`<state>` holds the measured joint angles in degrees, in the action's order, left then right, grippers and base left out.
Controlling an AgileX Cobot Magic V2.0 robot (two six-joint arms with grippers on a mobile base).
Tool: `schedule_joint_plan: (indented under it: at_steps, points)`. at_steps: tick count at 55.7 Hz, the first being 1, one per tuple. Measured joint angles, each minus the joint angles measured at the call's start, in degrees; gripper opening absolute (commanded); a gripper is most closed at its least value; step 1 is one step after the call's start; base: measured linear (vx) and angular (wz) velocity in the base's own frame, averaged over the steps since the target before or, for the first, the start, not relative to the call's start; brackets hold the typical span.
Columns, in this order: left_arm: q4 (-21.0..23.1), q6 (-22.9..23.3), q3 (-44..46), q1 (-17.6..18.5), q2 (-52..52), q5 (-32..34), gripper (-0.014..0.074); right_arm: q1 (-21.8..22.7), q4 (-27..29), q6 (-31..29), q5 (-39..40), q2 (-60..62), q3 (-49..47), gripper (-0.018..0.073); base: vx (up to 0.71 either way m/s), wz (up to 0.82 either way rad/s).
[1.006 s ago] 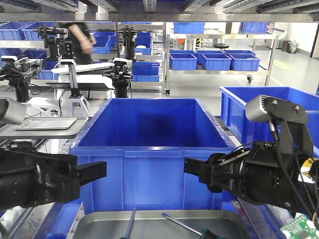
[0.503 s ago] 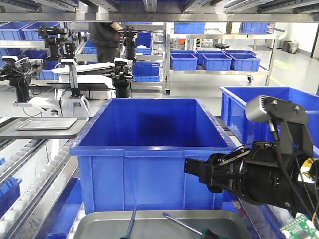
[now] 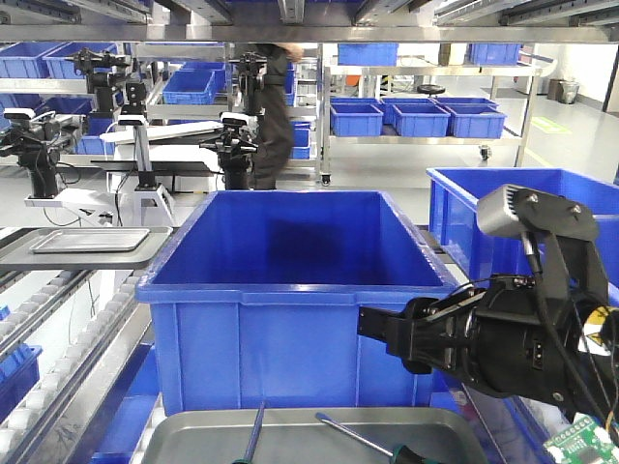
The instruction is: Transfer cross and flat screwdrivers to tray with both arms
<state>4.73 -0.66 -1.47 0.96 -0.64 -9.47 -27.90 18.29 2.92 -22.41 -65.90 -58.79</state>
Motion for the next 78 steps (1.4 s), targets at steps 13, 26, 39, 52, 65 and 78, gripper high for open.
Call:
schedule_joint_plan:
  at_steps: [13,26,39,52,65,78]
  points:
    - [0.0,0.0,0.0,0.0,0.0,0.1,-0.0006,0.0,0.0,0.0,0.0,0.0,0.0,0.0544,0.00,0.00]
    - [0.0,0.0,0.0,0.0,0.0,0.1,-0.0006,0.0,0.0,0.0,-0.4,0.0,0.0,0.0544,0.00,0.00]
    - [0.0,0.0,0.0,0.0,0.0,0.1,-0.0006,2.3,-3.5,0.1,-1.3,5.4,3.0,0.0477,0.00,0.00]
    - [0.0,0.0,0.0,0.0,0.0,0.2,-0.0006,15.6,-8.5,0.5,-1.3,27.0,22.2,0.0337,0.00,0.00]
    - [0.0,0.0,0.0,0.0,0.0,0.3,-0.0006,21.9,-18.3,0.5,-1.3,48.2,40.9,0.0127,0.00,0.00]
    - [0.0,0.0,0.0,0.0,0.0,0.3,-0.0006,22.0,-21.6,0.4,-0.8,64.1,52.5,-0.0013,0.00,0.00]
